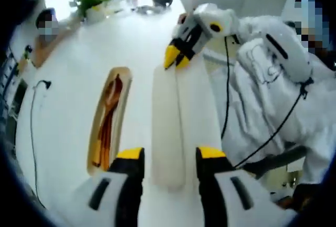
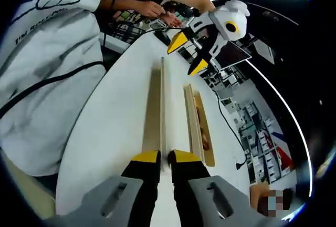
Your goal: Arrange the utensils inside the cutlery case until each visible utensil rests in its matching compartment.
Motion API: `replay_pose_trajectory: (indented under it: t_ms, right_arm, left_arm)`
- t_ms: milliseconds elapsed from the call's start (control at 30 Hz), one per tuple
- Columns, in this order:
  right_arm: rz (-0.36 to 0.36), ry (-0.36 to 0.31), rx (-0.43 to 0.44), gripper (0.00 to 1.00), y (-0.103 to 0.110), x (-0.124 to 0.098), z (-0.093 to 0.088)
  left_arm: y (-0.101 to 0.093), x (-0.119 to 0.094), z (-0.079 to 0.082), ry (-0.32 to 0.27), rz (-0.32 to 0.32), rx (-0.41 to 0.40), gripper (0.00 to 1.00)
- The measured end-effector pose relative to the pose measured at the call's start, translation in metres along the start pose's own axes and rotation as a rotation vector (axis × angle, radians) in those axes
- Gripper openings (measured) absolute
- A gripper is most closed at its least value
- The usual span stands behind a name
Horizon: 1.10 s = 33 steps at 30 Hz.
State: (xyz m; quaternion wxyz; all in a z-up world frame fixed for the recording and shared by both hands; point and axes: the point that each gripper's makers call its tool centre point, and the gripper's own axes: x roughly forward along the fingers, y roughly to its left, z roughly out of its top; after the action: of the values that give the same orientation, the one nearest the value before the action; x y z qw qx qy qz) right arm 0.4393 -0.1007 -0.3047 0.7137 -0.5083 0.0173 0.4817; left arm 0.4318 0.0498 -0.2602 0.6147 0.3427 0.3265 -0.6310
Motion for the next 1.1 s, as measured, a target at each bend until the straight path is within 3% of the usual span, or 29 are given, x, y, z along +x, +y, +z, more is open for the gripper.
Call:
replay_pose_trajectory:
  t_ms: [133, 167, 233, 300, 367, 433, 533, 667, 733, 800, 867, 1100]
  right_arm:
    - [0.001, -0.011, 0.019, 0.06, -0.003, 0.0, 0.001]
    - [0.001, -0.015, 0.024, 0.06, -0.003, 0.0, 0.001]
    - [-0.001, -0.02, 0.031, 0.05, -0.004, 0.0, 0.002]
    - [0.006, -0.027, 0.045, 0.06, -0.004, 0.001, 0.001]
    - [0.026, -0.052, 0.089, 0.06, -0.004, 0.001, 0.002]
    - [0.027, -0.053, 0.101, 0.06, -0.008, 0.001, 0.0]
    - [0.027, -0.059, 0.137, 0.06, -0.013, 0.002, -0.003]
    - [0.039, -0.063, 0.178, 0.06, -0.017, 0.001, -0.005]
    - [0.052, -0.078, 0.206, 0.05, -0.02, 0.0, -0.005]
    - [0.059, -0.105, 0.246, 0.04, -0.025, -0.002, -0.004]
    - [0.078, -0.125, 0.311, 0.03, -0.029, -0.003, -0.004]
    - [0.088, -0.154, 0.314, 0.03, -0.031, -0.002, -0.007]
  left_arm:
    - [-0.005, -0.014, -0.011, -0.047, 0.099, 0.069, 0.38]
    - [-0.009, -0.015, -0.019, -0.037, 0.105, 0.073, 0.38]
    - [-0.002, -0.016, -0.032, -0.034, 0.194, 0.077, 0.37]
    - [-0.004, -0.015, -0.041, -0.057, 0.222, 0.063, 0.32]
    - [0.001, -0.016, -0.041, -0.107, 0.282, 0.034, 0.27]
    - [0.007, -0.018, -0.039, -0.152, 0.348, 0.06, 0.26]
    - [0.009, -0.014, -0.043, -0.151, 0.403, 0.114, 0.26]
    - [0.01, -0.003, -0.045, -0.163, 0.424, 0.124, 0.26]
    - [0.019, -0.006, -0.041, -0.187, 0.479, 0.148, 0.26]
    - [0.025, -0.008, -0.039, -0.197, 0.522, 0.168, 0.25]
    - [0.023, -0.007, -0.036, -0.22, 0.519, 0.183, 0.22]
    - [0.038, -0.005, -0.041, -0.221, 0.563, 0.158, 0.22]
